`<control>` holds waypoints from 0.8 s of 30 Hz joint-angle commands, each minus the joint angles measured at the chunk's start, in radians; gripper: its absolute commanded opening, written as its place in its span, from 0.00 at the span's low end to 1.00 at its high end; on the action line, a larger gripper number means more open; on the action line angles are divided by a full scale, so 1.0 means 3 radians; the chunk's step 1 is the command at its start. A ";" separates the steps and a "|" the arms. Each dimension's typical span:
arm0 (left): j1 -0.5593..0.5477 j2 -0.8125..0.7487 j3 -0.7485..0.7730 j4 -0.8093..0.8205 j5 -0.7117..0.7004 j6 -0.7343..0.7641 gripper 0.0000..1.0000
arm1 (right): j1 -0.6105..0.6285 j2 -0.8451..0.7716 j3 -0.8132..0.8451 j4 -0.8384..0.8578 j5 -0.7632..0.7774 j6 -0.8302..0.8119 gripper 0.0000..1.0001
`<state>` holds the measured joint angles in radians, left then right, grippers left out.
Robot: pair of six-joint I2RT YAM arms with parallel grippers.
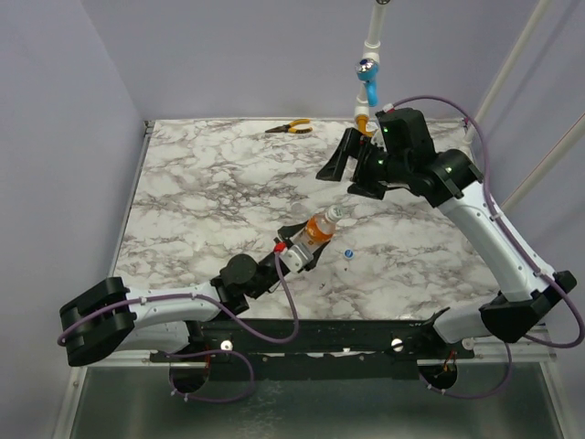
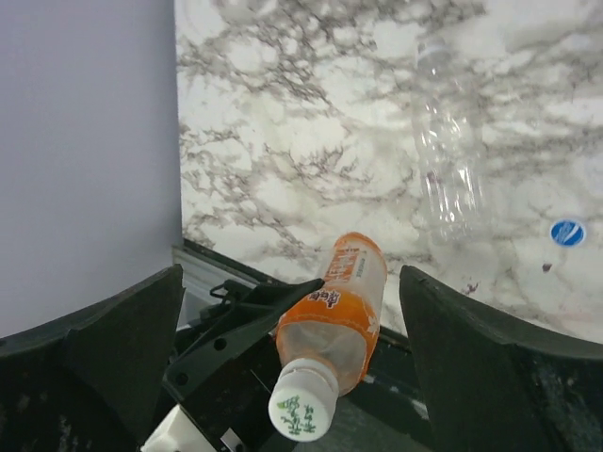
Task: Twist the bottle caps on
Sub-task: Screw the bottle cap onto the plastic bottle.
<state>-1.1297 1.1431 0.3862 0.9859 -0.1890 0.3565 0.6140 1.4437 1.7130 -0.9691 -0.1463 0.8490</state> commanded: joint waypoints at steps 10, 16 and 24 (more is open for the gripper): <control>0.0198 -0.0042 0.0049 0.0312 0.0035 -0.0624 0.36 | 0.0019 -0.0478 -0.0415 0.0943 0.0033 -0.1016 1.00; 0.0271 -0.0017 0.0087 0.0427 0.0122 -0.0788 0.36 | 0.0131 -0.0601 -0.0689 0.1453 -0.0099 -0.1144 1.00; 0.0340 0.0004 0.0141 0.0442 0.0183 -0.0916 0.36 | 0.0428 -0.0430 -0.0579 0.1486 0.0358 -0.1169 1.00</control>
<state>-1.0412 1.1427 0.3996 1.0756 -0.1719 0.1307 0.7235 1.2964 1.5185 -0.5640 -0.1196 0.5209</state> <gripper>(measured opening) 0.578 0.998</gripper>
